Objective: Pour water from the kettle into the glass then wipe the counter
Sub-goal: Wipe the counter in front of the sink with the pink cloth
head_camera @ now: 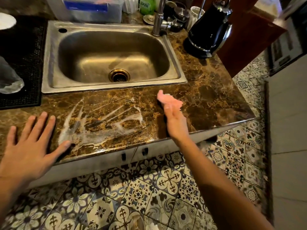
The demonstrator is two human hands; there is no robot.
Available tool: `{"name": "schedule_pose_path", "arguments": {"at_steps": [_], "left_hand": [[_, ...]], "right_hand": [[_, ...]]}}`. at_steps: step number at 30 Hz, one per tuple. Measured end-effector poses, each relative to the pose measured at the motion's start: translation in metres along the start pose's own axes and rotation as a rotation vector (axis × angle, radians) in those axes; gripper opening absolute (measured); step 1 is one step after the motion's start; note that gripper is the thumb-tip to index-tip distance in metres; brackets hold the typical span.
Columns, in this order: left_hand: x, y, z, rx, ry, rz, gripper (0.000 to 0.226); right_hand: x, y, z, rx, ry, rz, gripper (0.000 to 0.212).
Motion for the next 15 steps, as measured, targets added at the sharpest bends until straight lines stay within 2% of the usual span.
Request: {"name": "schedule_pose_path", "arguments": {"at_steps": [5, 9, 12, 13, 15], "left_hand": [[-0.039, -0.053, 0.028, -0.080, 0.022, -0.089, 0.087], [-0.056, -0.072, 0.041, -0.058, 0.036, -0.074, 0.091], [-0.062, -0.080, 0.045, -0.022, 0.014, -0.084, 0.097], [-0.064, -0.081, 0.046, -0.012, 0.013, -0.088, 0.098], [-0.065, -0.082, 0.046, 0.007, 0.011, -0.093, 0.099]], "right_hand": [[0.048, 0.088, 0.015, 0.136, -0.112, -0.121, 0.050], [0.066, 0.124, 0.021, 0.214, 0.001, -0.549, 0.047], [0.061, 0.096, 0.010, 0.037, 0.161, -0.959, 0.038], [0.053, 0.080, 0.005, -0.019, 0.208, -1.034, 0.040], [0.044, 0.042, -0.010, -0.074, 0.190, -1.041, 0.041]]}}
Point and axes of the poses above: each hand's wrist, its own z-axis away from the middle knuckle, its own y-axis out of the palm, x = y × z, the point moved 6 cm from there along -z, towards the middle knuckle, and after that the axes turned 12 degrees about -y, right-handed, at the moved point
